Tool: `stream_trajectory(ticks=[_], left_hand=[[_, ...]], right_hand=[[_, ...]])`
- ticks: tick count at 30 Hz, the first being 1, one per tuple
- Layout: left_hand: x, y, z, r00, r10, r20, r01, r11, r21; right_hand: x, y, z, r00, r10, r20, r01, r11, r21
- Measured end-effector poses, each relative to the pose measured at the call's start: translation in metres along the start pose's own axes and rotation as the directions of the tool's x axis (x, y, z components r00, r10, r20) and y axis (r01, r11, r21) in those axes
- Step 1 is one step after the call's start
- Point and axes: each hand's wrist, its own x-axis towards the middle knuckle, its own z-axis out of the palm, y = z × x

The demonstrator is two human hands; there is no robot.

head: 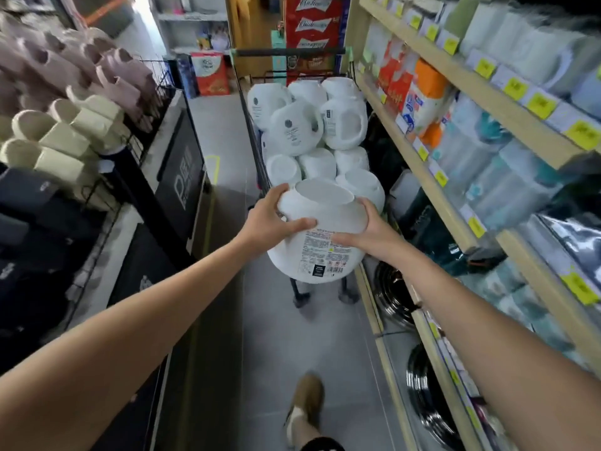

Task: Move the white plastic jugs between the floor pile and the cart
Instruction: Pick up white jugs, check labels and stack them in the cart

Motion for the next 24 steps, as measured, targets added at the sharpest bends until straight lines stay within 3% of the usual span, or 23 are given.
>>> stream_trajectory(ticks=[8, 17, 24], left_hand=[[0.142, 0.0, -0.004, 0.999, -0.02, -0.033, 0.018, 0.999, -0.043], [0.278, -0.032, -0.024, 0.999, -0.015, 0.05, 0.017, 0.999, -0.051], [0.358, -0.063, -0.023, 0.994, -0.037, 0.104, 0.046, 0.995, -0.088]], right_hand=[[0.153, -0.017, -0.041, 0.999, 0.046, 0.008, -0.045, 0.991, -0.128], [0.273, -0.025, -0.05, 0.998, 0.038, -0.055, -0.046, 0.988, -0.146], [0.344, -0.027, -0.055, 0.991, 0.12, -0.062, -0.129, 0.977, -0.168]])
